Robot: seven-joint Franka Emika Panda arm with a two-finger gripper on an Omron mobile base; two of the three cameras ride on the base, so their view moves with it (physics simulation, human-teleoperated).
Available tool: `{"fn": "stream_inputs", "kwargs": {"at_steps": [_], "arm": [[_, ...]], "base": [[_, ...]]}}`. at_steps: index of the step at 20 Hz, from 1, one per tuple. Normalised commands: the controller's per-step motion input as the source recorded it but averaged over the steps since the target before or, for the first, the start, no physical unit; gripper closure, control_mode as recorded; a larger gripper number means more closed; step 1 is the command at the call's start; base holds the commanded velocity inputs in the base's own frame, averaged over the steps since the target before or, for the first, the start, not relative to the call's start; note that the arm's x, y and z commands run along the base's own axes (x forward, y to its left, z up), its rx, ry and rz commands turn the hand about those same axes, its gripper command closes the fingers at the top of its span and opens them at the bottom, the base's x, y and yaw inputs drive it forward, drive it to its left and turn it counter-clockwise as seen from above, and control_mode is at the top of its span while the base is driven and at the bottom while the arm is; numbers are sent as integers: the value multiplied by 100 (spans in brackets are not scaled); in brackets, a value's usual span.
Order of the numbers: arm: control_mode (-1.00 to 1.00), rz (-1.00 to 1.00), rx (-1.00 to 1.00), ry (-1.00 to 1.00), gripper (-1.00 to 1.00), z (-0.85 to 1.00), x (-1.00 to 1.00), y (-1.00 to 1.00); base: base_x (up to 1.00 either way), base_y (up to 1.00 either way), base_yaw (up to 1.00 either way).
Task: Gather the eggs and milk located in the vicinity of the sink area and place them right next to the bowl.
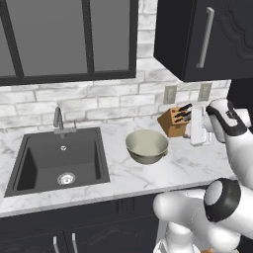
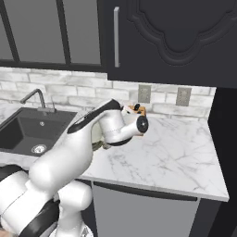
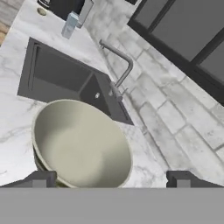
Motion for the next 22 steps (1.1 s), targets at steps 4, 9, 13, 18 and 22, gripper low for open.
{"fn": "stream_inputs", "kwargs": {"at_steps": [4, 9, 13, 18, 22], "arm": [[-100, 0, -12, -14, -100, 36, -42, 0], [-100, 0, -11, -20, -100, 10, -42, 25], [-100, 0, -12, -22, -100, 1, -45, 37], [-100, -1, -9, -9, -100, 0, -16, 40], [100, 0, -1, 0, -100, 0, 0, 15]], "base": [[0, 0, 0], [0, 0, 0], [0, 0, 0], [0, 0, 0], [0, 0, 0]]}}
